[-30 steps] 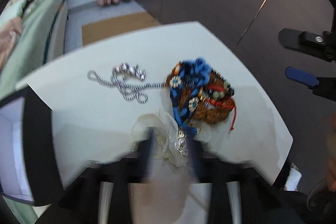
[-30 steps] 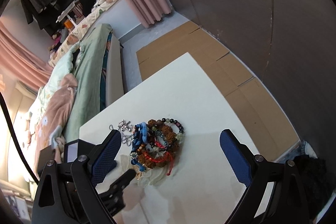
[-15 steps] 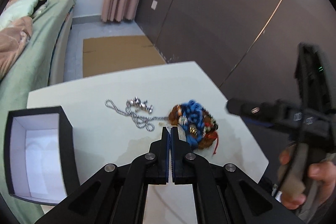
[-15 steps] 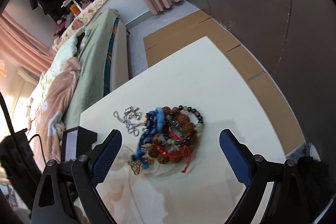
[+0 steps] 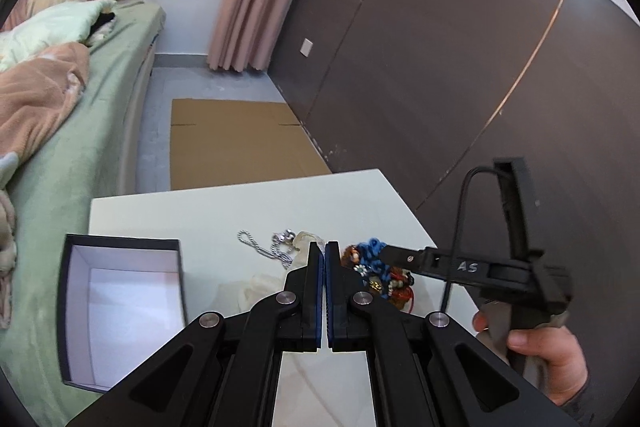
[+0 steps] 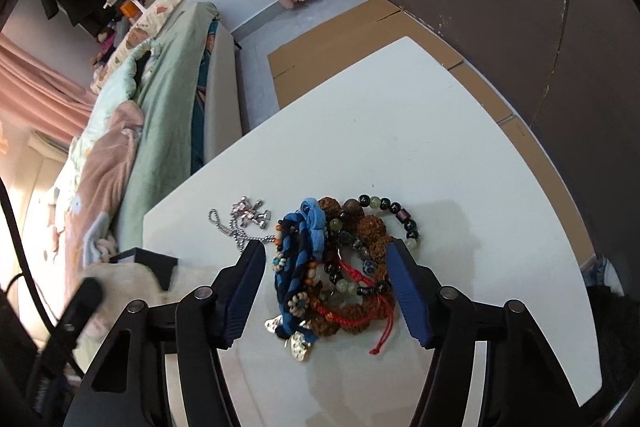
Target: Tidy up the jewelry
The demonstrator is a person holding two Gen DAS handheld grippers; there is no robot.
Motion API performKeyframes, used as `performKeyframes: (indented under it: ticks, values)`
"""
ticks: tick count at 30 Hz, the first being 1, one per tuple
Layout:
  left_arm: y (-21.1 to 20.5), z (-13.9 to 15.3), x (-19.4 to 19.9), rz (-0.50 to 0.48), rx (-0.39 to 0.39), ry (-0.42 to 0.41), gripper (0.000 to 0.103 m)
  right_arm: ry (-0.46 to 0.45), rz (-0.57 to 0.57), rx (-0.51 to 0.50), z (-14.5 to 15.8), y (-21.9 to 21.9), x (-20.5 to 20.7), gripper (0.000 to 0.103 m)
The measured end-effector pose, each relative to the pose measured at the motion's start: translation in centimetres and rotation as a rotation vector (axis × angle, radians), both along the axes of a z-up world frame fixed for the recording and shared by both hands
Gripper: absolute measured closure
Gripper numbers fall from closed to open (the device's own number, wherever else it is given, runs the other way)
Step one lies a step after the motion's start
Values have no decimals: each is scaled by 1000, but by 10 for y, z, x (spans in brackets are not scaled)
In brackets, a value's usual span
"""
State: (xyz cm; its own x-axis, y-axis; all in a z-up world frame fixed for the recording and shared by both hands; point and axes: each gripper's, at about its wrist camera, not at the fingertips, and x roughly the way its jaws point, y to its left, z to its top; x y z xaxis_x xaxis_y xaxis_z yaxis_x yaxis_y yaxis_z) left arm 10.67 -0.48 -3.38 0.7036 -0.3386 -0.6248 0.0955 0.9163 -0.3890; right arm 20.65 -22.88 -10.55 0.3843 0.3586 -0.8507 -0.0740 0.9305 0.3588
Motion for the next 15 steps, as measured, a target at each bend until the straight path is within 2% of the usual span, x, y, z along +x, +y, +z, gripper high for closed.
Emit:
performKeyframes:
  ticks: [1,3,4,5,10,15]
  values:
    - [2,1,0,5,-2,-1,103,3,-2,-7,-2,2,2,41]
    - [7,3,-2,17,-5,-6,103,8,2,-11,-5,4,4,55]
    - [9,3,-3,22,-4,-8,103,12,4,-8,-6,5,5,75]
    - [10,4,-4,28,-4,-11,103,19,5,0,-7,4,5,91]
    - [21,10,-12,57,-6,-32,103,-24,-11,44,3,-2,-5,93]
    - [39,19,-25,99,-23,-61,103,-81,6,143,17,4,-15,94]
